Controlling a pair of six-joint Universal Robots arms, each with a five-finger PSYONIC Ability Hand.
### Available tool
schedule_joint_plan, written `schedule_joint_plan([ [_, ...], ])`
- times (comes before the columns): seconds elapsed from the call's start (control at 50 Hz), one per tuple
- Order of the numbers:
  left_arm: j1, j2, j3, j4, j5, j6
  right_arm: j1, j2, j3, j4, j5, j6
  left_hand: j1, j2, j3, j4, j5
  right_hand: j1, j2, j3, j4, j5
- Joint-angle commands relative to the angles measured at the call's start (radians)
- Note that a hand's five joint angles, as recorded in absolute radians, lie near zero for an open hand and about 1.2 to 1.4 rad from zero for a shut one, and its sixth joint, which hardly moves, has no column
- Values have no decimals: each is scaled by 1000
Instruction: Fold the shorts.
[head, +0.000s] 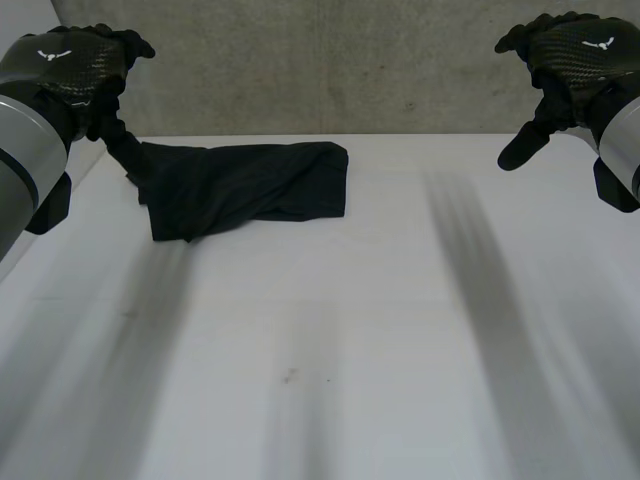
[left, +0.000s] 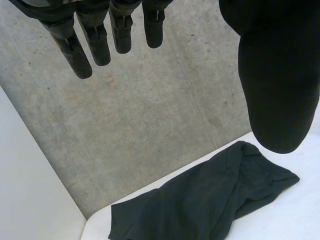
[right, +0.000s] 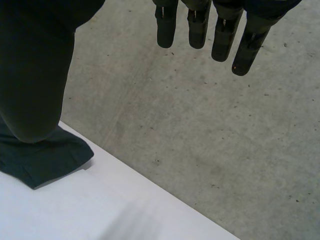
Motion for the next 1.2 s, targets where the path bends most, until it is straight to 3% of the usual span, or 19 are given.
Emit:
schedule_joint_plan([
  [0.02,9,-59,-43,139,7,8,4,37,26,-21,-30,-72,6,-12,-22,-12,-28,-2,-34,-4,-65,-67],
  [0.1,21,-229,-36,265,6,13,16,62,39,-19,-34,-123,44,26,16,26,10,-2,-34,-4,-65,-67],
  [0.22,47,-444,36,351,9,50,33,109,48,-19,-31,-140,61,44,34,44,28,-2,-34,-4,-65,-67],
  [0.42,113,-874,308,481,84,229,33,163,58,-28,-30,-143,67,50,40,49,34,-2,-34,-4,-65,-67],
  [0.56,139,-1006,414,550,185,280,30,203,60,-64,-31,-145,158,141,131,140,125,-2,-34,-4,-65,-67],
  [0.68,147,-1064,475,552,219,280,31,215,60,-70,-30,-163,255,238,228,237,221,-2,-34,-4,-65,-67],
  [0.76,161,-1106,529,526,220,285,31,225,60,-70,-28,-175,460,443,433,442,426,-2,-34,-4,-65,-67],
  [0.78,164,-1117,548,518,220,285,31,226,60,-70,-28,-177,685,667,657,667,651,-2,-34,-4,-65,-67],
  [0.84,169,-1120,576,508,202,286,31,231,60,-70,-28,-183,1207,1190,1180,1189,1174,-2,-34,-4,-65,-67],
  [0.98,152,-1007,486,520,64,314,31,226,63,-68,-30,-184,1209,1192,1182,1191,1175,-2,-34,-4,-65,-67],
  [1.2,41,-488,116,517,88,303,33,219,69,-68,-31,-168,1209,1192,1182,1191,1175,-2,-34,-4,-65,-67],
])
